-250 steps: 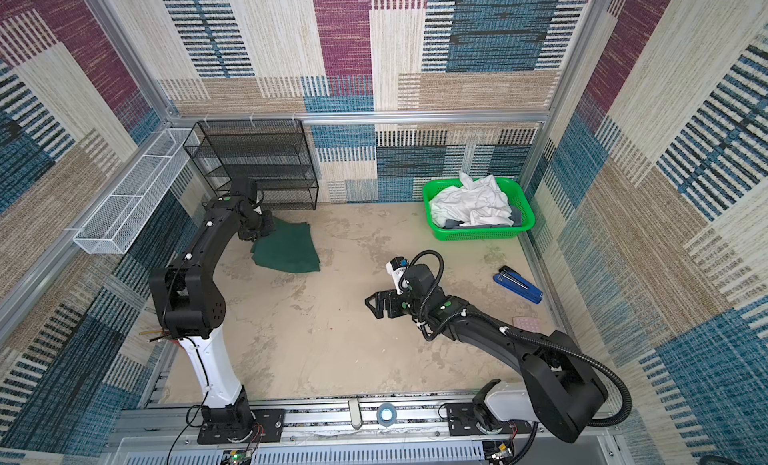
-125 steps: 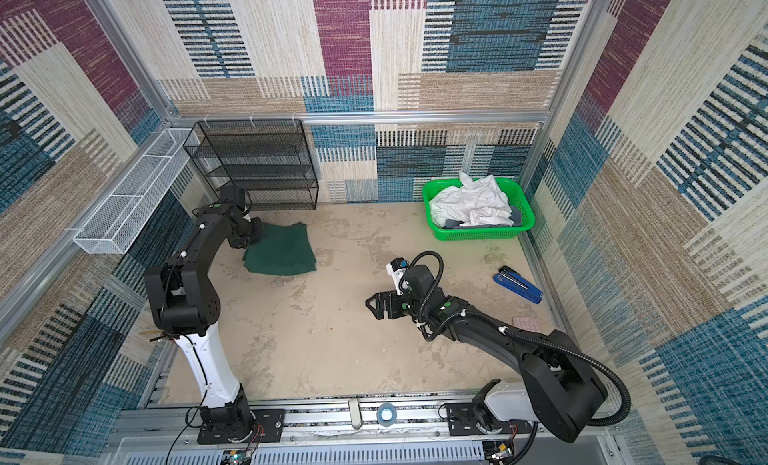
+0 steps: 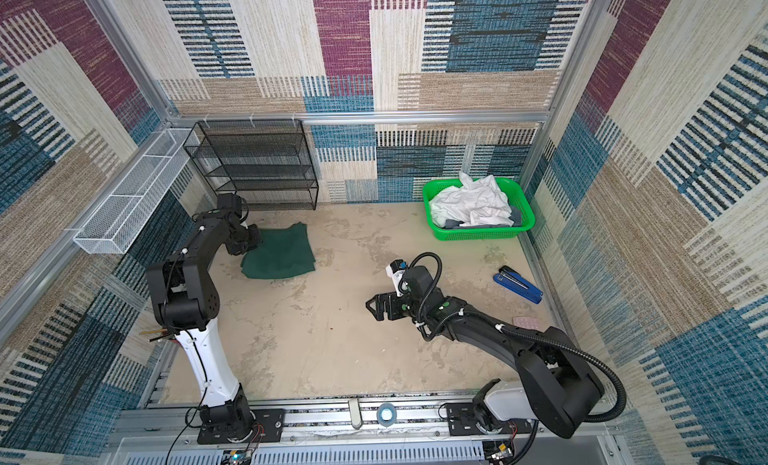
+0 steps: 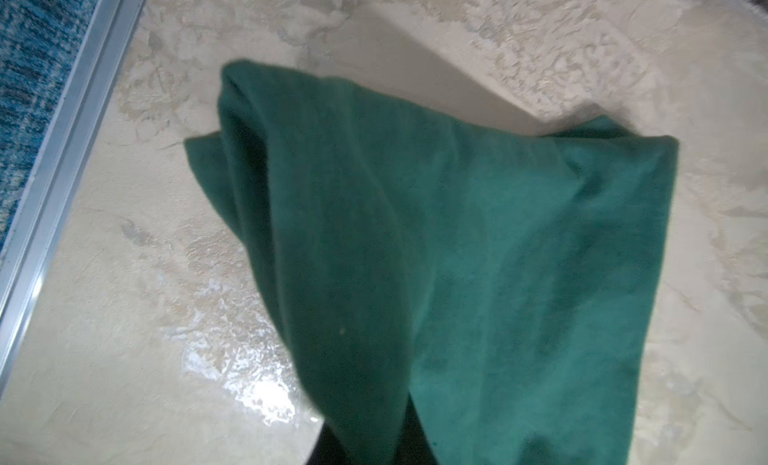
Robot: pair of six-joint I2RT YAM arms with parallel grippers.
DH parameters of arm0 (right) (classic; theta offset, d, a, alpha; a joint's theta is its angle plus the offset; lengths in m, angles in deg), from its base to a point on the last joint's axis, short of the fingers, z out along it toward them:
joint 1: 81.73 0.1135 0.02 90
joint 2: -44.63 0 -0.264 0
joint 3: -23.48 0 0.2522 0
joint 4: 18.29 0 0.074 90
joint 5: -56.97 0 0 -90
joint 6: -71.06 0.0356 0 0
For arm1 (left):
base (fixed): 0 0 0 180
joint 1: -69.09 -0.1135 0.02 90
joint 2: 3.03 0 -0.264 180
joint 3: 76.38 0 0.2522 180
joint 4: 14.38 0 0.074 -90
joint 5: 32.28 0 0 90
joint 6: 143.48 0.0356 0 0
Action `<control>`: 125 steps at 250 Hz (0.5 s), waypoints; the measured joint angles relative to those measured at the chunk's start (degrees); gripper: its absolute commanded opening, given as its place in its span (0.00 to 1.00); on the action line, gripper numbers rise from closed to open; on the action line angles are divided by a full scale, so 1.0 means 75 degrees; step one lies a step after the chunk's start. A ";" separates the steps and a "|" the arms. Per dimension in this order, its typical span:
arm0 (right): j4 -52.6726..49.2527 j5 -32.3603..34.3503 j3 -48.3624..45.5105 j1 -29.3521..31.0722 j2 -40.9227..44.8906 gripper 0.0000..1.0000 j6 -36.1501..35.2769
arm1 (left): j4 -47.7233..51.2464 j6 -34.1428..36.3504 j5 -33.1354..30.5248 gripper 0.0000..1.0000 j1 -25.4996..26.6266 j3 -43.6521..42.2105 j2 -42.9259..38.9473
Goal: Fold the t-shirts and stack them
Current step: 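Lower the green shirt near the wire shelf with the left gripper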
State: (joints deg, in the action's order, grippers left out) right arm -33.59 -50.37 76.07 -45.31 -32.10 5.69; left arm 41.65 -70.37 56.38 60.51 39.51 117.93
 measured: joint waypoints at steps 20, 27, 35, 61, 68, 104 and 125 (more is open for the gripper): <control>-0.0003 -0.0003 0.0000 0.0000 -0.0026 0.99 0.0000 | 0.0003 -0.0015 -0.0017 0.20 -0.0047 0.0000 0.0044; -0.0003 -0.0003 0.0000 0.0000 -0.0032 0.99 0.0000 | 0.0000 -0.0020 -0.0044 0.24 -0.0055 0.0000 0.0052; -0.0003 -0.0003 0.0000 0.0000 -0.0038 0.99 0.0000 | 0.0000 -0.0023 -0.0105 0.27 -0.0061 0.0000 0.0052; 0.0000 -0.0003 0.0000 0.0000 -0.0047 0.99 0.0000 | 0.0006 -0.0082 -0.0309 0.35 -0.0090 0.0000 0.0052; 0.0000 -0.0003 -0.0003 0.0000 -0.0055 0.99 0.0000 | 0.0006 -0.0087 -0.0399 0.36 -0.0090 0.0000 0.0041; 0.0000 -0.0006 -0.0003 0.0000 -0.0102 0.99 0.0000 | 0.0017 -0.0166 -0.0787 0.36 -0.0090 -0.0020 -0.0064; 0.0000 -0.0012 -0.0003 0.0003 -0.0128 0.99 0.0000 | -0.0006 -0.0221 -0.0973 0.36 -0.0090 -0.0143 -0.0178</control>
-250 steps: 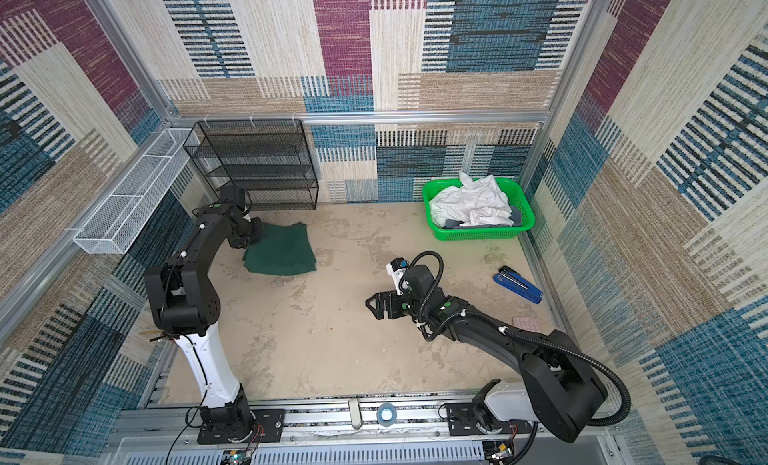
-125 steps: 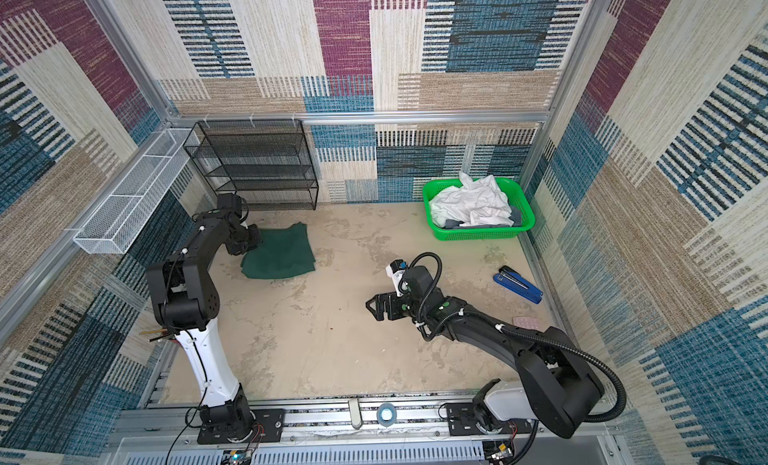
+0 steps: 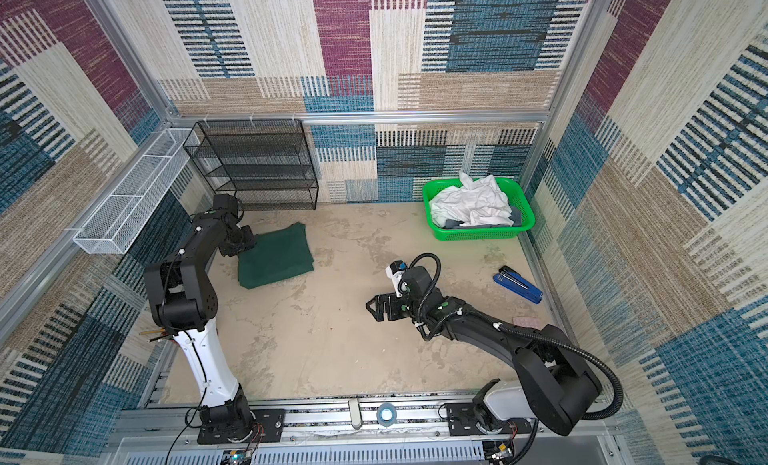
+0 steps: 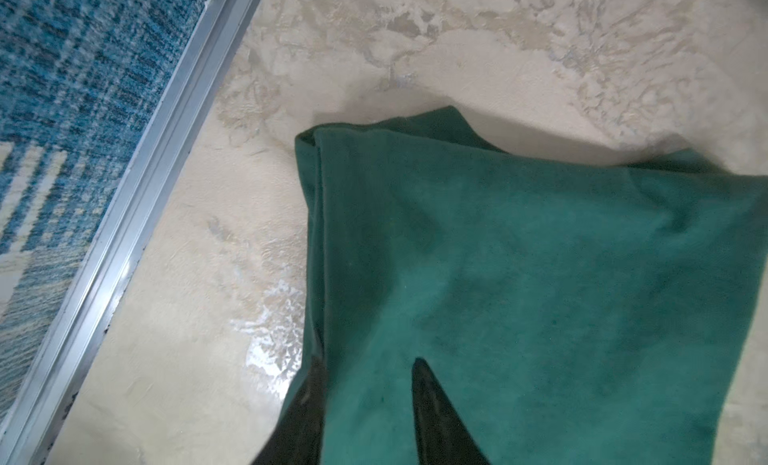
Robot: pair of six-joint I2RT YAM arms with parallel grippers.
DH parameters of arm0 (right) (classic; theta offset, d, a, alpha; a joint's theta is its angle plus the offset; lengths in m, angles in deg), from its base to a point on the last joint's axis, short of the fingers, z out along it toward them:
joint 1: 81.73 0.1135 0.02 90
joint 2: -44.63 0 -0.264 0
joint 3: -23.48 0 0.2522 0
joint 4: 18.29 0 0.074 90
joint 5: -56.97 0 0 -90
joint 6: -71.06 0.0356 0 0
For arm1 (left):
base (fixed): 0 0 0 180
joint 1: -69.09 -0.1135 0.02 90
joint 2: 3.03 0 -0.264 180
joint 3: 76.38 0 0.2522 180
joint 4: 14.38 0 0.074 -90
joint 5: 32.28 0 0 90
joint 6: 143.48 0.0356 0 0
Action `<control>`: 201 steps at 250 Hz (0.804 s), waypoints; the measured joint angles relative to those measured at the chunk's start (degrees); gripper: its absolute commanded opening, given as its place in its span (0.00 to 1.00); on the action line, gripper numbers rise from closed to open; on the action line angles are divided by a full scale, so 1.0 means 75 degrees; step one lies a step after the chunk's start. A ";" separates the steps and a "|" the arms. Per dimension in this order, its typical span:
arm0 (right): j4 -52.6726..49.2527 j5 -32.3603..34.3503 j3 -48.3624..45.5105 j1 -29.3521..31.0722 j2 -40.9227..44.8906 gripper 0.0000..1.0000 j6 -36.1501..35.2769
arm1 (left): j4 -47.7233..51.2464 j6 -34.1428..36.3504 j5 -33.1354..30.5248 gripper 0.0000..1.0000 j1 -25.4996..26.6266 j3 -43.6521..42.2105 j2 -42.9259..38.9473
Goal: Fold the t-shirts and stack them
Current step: 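Lower the green shirt near the wire shelf with the left gripper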
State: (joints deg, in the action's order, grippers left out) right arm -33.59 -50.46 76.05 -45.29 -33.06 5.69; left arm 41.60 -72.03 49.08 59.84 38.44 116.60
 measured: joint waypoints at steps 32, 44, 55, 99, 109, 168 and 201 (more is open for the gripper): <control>0.0003 -0.0012 -0.0003 0.0003 -0.0050 0.99 0.0000 | -0.0009 -0.0111 -0.0134 0.34 0.0000 -0.0137 -0.0055; 0.0003 -0.0012 -0.0003 0.0003 -0.0079 0.99 0.0000 | -0.0061 -0.0137 -0.0216 0.33 0.0000 -0.0219 -0.0082; 0.0003 -0.0012 -0.0003 0.0003 -0.0096 0.99 0.0000 | -0.0125 -0.0152 -0.0224 0.32 0.0000 -0.0323 -0.0122; 0.0020 -0.0017 0.0029 0.0000 -0.0224 0.99 -0.0006 | -0.0405 -0.0172 0.0090 0.29 0.0000 -0.0312 0.0070; 0.0020 -0.0015 0.0052 0.0003 -0.0245 0.99 -0.0006 | -0.0428 -0.0198 0.0198 0.29 0.0000 -0.0236 0.0221; 0.0015 0.0006 0.0076 0.0003 -0.0254 0.99 -0.0038 | -0.0280 -0.0577 0.0227 0.31 -0.0157 0.0332 0.1189; 0.0012 0.0012 0.0073 0.0000 -0.0294 0.99 -0.0041 | -0.0589 -0.0790 0.0606 0.34 -0.0300 0.0009 0.1116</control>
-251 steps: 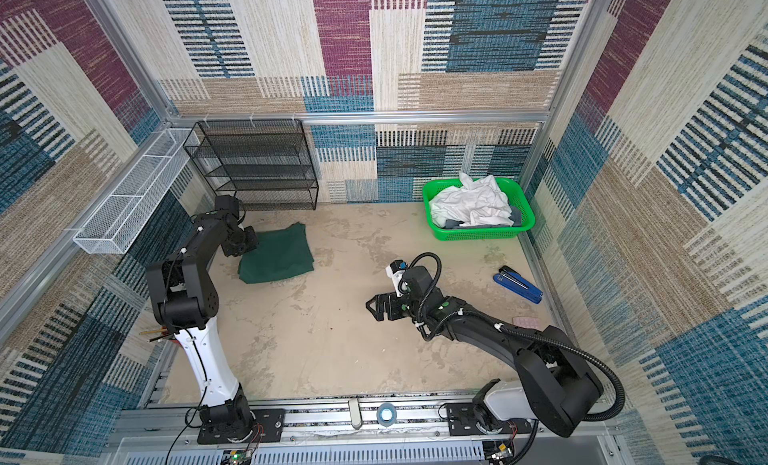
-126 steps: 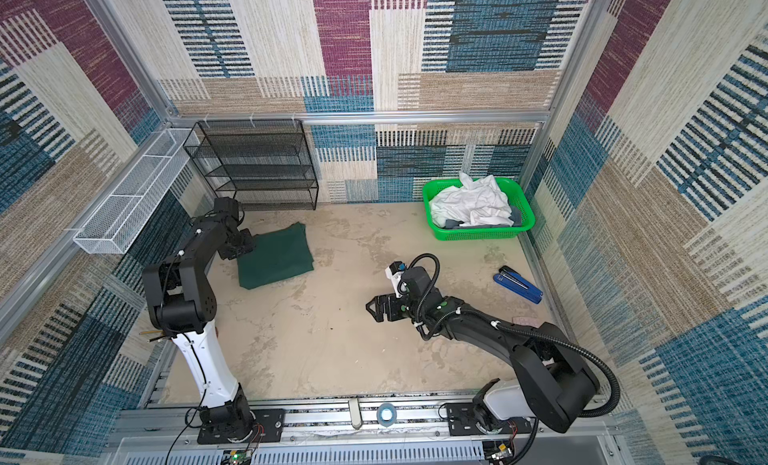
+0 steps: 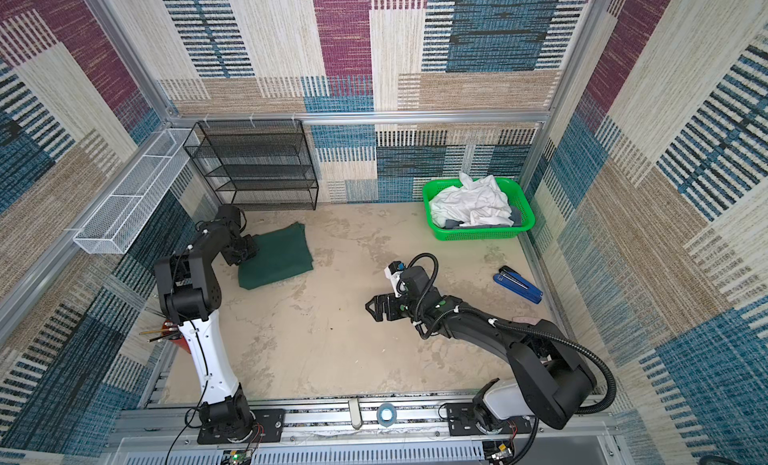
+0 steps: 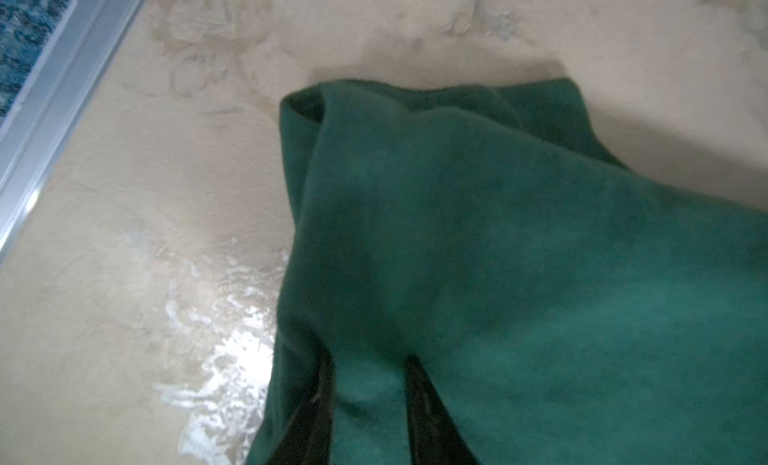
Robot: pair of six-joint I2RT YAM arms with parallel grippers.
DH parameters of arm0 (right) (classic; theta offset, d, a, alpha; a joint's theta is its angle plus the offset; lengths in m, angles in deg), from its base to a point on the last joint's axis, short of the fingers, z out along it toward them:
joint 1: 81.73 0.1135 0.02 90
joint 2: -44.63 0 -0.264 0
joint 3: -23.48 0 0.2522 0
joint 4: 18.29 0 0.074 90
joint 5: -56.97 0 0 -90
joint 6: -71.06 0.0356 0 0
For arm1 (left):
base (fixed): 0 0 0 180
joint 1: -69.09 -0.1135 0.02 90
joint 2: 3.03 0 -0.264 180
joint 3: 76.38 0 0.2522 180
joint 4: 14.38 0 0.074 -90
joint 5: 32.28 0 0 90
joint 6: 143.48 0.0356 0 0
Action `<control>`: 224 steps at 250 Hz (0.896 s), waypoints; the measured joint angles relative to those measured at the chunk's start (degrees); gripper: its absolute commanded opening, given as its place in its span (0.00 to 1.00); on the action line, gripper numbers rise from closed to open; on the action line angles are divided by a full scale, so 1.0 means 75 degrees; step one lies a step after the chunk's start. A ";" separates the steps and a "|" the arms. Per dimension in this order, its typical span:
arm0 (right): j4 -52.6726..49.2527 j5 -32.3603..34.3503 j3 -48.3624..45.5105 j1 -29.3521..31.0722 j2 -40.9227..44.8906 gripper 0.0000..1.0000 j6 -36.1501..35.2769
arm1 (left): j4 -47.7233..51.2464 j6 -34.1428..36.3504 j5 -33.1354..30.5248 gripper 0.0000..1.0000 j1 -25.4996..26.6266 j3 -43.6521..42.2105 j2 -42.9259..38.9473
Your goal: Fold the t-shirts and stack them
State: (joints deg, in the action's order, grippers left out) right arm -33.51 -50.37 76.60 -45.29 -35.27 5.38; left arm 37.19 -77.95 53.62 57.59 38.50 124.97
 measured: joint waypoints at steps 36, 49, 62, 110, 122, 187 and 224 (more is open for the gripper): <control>0.0000 -0.0006 0.0000 0.0000 -0.0108 0.99 -0.0029 | -0.0347 0.0017 0.0265 0.35 -0.0003 -0.0507 -0.0460; 0.0012 -0.0015 0.0003 0.0003 -0.0172 0.99 -0.0029 | -0.0411 0.0052 0.0344 0.34 0.0003 -0.0542 -0.0635; 0.0012 -0.0026 0.0003 0.0003 -0.0248 0.99 -0.0029 | -0.0530 0.0076 0.0329 0.34 0.0003 -0.0533 -0.0784; 0.0015 -0.0035 0.0093 0.0003 -0.0455 0.99 -0.0035 | -0.0490 0.0090 -0.0032 0.34 -0.0017 0.0271 -0.0399; 0.0020 -0.0035 0.0111 0.0003 -0.0487 0.99 -0.0058 | -0.0399 0.0087 -0.0058 0.33 -0.0041 0.0659 -0.0099; 0.0003 -0.0026 0.0201 0.0003 -0.0606 0.99 -0.0082 | 0.0216 0.0052 -0.0198 0.34 -0.0114 0.1795 0.1125; 0.0003 -0.0023 0.0239 0.0003 -0.0615 0.99 -0.0082 | 0.0172 0.0096 0.0073 0.37 -0.0149 0.1781 0.1096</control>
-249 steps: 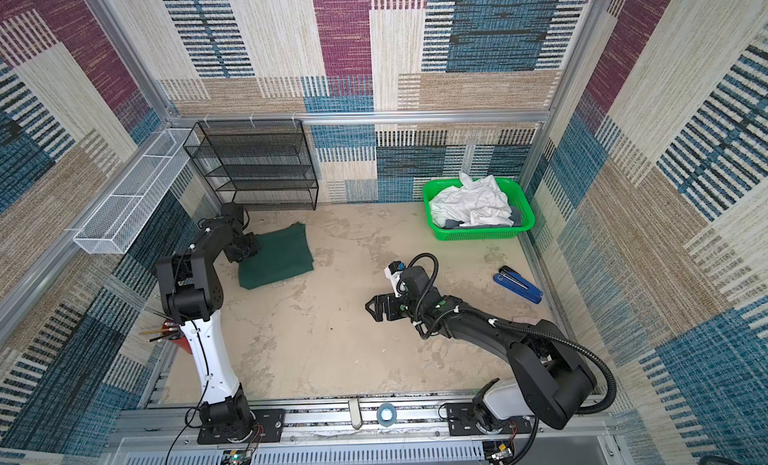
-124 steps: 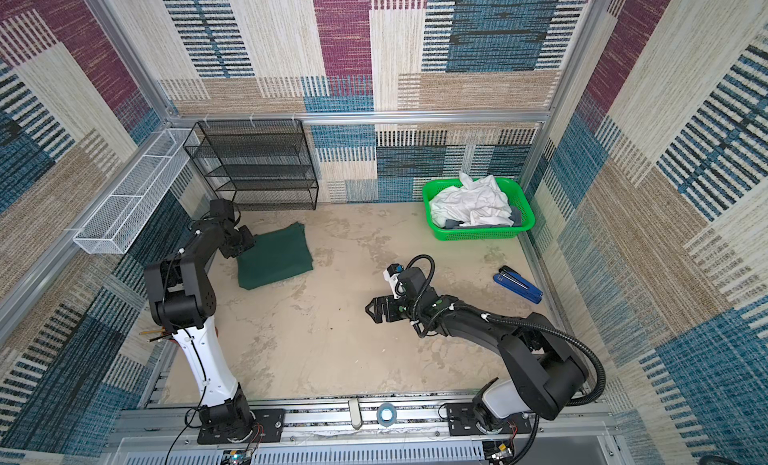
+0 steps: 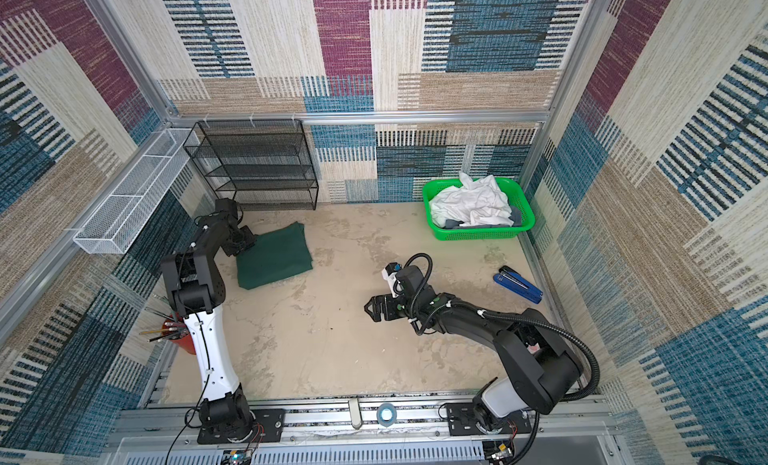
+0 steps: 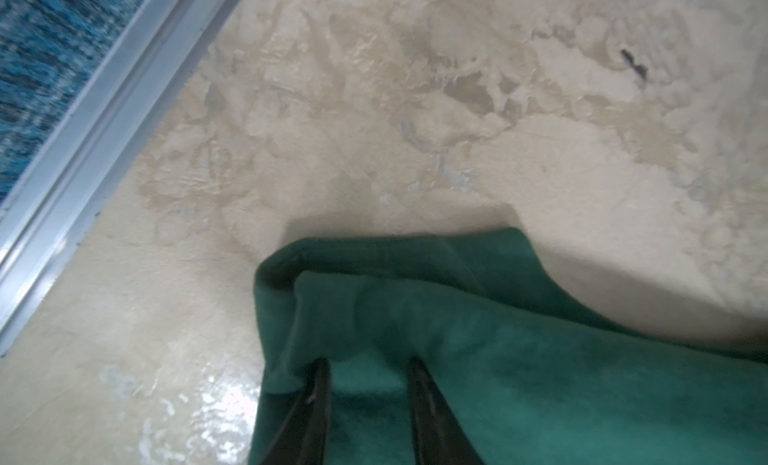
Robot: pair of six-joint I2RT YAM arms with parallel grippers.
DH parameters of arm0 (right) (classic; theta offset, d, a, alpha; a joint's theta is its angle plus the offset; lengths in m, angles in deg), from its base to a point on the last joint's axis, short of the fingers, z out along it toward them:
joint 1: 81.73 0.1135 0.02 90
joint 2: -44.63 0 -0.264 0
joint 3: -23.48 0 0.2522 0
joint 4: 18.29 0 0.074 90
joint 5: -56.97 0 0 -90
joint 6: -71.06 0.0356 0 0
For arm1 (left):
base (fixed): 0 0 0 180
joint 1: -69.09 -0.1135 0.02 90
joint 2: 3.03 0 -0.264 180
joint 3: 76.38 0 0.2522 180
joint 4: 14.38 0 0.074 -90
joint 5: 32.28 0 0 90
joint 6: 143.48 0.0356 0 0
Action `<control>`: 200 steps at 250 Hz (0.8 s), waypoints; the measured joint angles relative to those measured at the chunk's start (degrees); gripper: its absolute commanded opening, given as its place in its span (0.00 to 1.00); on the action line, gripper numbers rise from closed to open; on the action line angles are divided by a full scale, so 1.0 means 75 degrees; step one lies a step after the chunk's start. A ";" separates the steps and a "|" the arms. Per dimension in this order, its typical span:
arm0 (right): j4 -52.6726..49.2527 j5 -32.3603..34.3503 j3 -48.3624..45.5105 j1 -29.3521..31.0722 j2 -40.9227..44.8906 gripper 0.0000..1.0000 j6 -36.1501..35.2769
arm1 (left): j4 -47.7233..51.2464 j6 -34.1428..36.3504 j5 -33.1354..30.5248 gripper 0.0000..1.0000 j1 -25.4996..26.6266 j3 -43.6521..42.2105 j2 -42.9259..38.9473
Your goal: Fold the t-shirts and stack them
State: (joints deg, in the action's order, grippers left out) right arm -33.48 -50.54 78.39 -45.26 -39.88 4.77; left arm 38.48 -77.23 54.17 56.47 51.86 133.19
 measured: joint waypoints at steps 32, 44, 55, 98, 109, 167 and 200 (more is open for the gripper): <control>0.0000 0.0038 0.0029 0.0000 0.0187 0.99 0.0000 | -0.0332 0.0189 0.0516 0.41 0.0047 -0.0676 -0.0729; 0.0003 0.0181 0.0061 0.0000 0.0289 0.99 0.0000 | -0.0560 0.0189 0.0714 0.41 0.0152 -0.1122 -0.1239; 0.0003 0.0221 0.0105 0.0000 0.0367 0.99 -0.0003 | -0.0801 0.0181 0.0886 0.41 0.0259 -0.1571 -0.1731; -0.0012 0.0370 0.0417 -0.0009 0.0495 0.99 -0.0087 | -0.2005 -0.0236 0.1466 0.45 0.0810 -0.4039 -0.3622; -0.0015 0.0402 0.0490 -0.0006 0.0533 0.99 -0.0119 | -0.2162 -0.0300 0.1565 0.49 0.0991 -0.4698 -0.4092; -0.0023 0.1279 -0.0117 -0.0597 0.1600 0.99 -0.0251 | -0.2882 -0.0303 0.1647 1.00 0.2084 -0.7734 -0.7248; 0.0105 0.2235 -0.1035 -0.1632 0.2827 0.99 -0.0184 | -0.2955 -0.0224 0.0950 1.00 0.2366 -0.9279 -0.9285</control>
State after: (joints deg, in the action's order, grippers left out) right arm -32.70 -33.78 70.63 -57.50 -18.68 3.39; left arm 16.31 -78.91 61.29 74.22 -17.73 63.55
